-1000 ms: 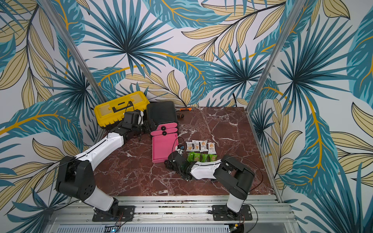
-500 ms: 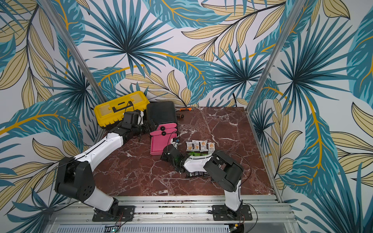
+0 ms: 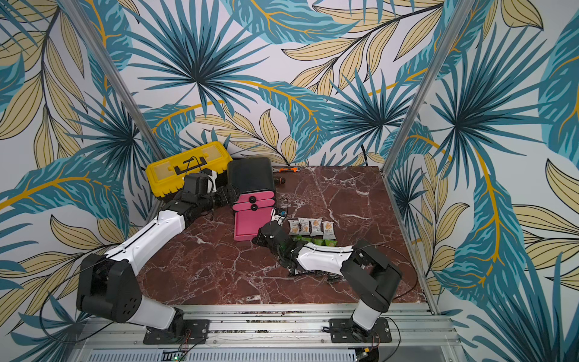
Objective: Take the cookies out of the drawer
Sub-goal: Close the drawer in the storage box.
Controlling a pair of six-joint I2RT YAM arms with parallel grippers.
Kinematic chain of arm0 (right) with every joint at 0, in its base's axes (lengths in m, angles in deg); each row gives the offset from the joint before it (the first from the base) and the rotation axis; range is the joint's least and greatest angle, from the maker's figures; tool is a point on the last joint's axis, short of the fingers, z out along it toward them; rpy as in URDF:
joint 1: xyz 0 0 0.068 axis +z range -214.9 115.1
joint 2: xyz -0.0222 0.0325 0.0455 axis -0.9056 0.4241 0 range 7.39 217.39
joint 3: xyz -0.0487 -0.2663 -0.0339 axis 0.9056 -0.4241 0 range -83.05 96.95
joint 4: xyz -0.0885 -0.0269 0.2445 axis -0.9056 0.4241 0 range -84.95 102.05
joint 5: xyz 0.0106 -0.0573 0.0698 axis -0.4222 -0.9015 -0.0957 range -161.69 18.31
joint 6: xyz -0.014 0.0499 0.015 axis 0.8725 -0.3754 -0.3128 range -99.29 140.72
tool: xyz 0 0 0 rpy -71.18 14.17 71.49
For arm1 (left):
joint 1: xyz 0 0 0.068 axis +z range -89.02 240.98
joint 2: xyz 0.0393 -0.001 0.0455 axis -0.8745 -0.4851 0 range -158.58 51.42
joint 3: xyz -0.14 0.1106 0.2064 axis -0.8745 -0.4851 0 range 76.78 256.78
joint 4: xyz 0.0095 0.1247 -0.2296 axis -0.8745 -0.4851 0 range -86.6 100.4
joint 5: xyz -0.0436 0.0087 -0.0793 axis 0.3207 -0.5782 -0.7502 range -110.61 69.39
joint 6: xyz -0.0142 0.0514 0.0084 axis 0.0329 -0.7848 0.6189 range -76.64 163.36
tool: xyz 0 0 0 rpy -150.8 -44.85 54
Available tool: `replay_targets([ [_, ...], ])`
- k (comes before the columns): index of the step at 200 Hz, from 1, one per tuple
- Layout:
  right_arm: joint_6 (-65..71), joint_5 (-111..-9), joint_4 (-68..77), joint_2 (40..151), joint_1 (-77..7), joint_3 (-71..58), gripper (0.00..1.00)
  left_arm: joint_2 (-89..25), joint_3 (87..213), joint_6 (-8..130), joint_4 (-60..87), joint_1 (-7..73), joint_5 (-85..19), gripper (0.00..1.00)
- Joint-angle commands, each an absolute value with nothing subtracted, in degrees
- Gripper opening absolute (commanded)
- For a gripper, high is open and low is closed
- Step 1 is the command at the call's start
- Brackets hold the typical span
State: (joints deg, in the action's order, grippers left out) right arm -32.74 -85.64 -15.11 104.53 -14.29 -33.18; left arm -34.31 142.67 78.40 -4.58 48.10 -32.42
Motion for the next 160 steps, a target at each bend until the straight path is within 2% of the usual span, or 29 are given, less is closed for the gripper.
replay_targets([
  [1, -35.73, -83.19, -17.17, 107.65, -14.01, -36.49, 0.05, -34.94, 143.16, 78.24, -3.00, 48.72, -33.07, 1.00],
  [49, -36.01, -82.47, -16.13, 115.47, -15.09, -32.07, 0.05, -36.84, 144.81, 77.51, -3.73, 48.92, -34.15, 1.00],
  [104, -34.81, -84.71, -14.17, 118.15, -18.45, -26.78, 0.04, -37.80, 143.80, 77.43, -4.00, 48.90, -34.75, 1.00],
  [160, -38.24, -82.56, -25.83, 122.85, -22.54, -25.57, 0.04, -35.88, 141.24, 78.47, -3.51, 48.86, -34.27, 1.00],
])
